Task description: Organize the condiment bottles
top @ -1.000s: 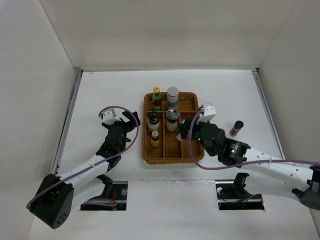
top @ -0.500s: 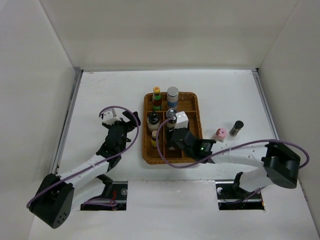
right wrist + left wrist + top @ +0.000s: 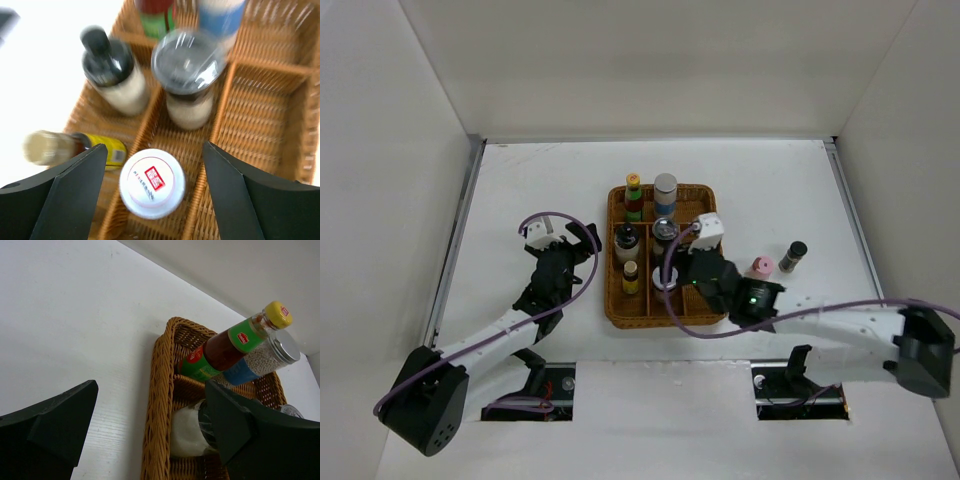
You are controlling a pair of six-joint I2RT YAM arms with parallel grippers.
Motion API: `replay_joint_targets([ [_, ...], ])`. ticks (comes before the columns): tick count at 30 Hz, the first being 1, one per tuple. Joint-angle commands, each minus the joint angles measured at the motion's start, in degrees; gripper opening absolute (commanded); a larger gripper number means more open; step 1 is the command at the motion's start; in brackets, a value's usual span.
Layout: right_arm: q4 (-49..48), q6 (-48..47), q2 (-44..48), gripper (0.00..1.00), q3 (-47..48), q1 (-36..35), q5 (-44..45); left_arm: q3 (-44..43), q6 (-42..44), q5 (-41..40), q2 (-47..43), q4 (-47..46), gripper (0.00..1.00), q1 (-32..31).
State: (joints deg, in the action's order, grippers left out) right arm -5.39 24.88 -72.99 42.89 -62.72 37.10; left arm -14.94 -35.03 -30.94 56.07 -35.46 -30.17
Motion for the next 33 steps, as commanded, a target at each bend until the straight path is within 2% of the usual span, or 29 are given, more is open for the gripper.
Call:
replay_joint_targets([
  [1,2.3,0.87,12.31,0.83,-1.84,1.06,4.9,0.26,-0.66,0.53,-1.14,-2.86,0.89,-0.37],
  [3,5.72,1.48,18.47,0.82,-4.21,4.04,8.58,0.26,-0.66,0.53,-1.14,-3.12,0.89,-0.37],
  [5,14.22,5.33,24.8,0.82,-6.24,10.18,14.29,0.52,-0.92,0.53,-0.62,-3.12,0.89,-0.45],
  [9,30.23,13.95,30.01,0.91,-6.42,20.38,14.85,0.18,-1.62,2.02,0.7,-3.12,0.89,-0.1],
  [13,33.34,16.33,29.84,0.92,-7.74,24.79,10.02,0.09,-2.15,3.77,1.14,-3.3,0.89,0.07],
  [17,33.25,16.69,25.28,0.93,-8.44,26.73,7.3,-0.09,-2.5,4.39,1.67,-3.3,0.89,0.25],
  [22,25.88,17.31,20.97,0.84,-11.07,27.43,2.37,0.09,-2.59,4.48,1.49,-3.38,0.89,0.42],
  [25,24.29,16.34,19.55,0.67,-11.51,30.15,2.53,-0.09,-2.59,4.57,1.76,-3.38,0.88,0.25],
  [27,22.45,15.9,19.99,0.51,-12.3,30.33,3.24,-0.18,-2.59,4.57,1.93,-3.38,0.88,0.42],
  [29,21.65,14.32,21.04,0.4,-11.78,30.42,3.76,-0.09,-2.59,4.57,1.85,-3.38,0.88,0.51],
  [33,19.72,10.2,26.23,0.39,-8.19,24.29,9.47,-0.09,-2.59,4.31,2.11,-3.38,0.88,0.51],
])
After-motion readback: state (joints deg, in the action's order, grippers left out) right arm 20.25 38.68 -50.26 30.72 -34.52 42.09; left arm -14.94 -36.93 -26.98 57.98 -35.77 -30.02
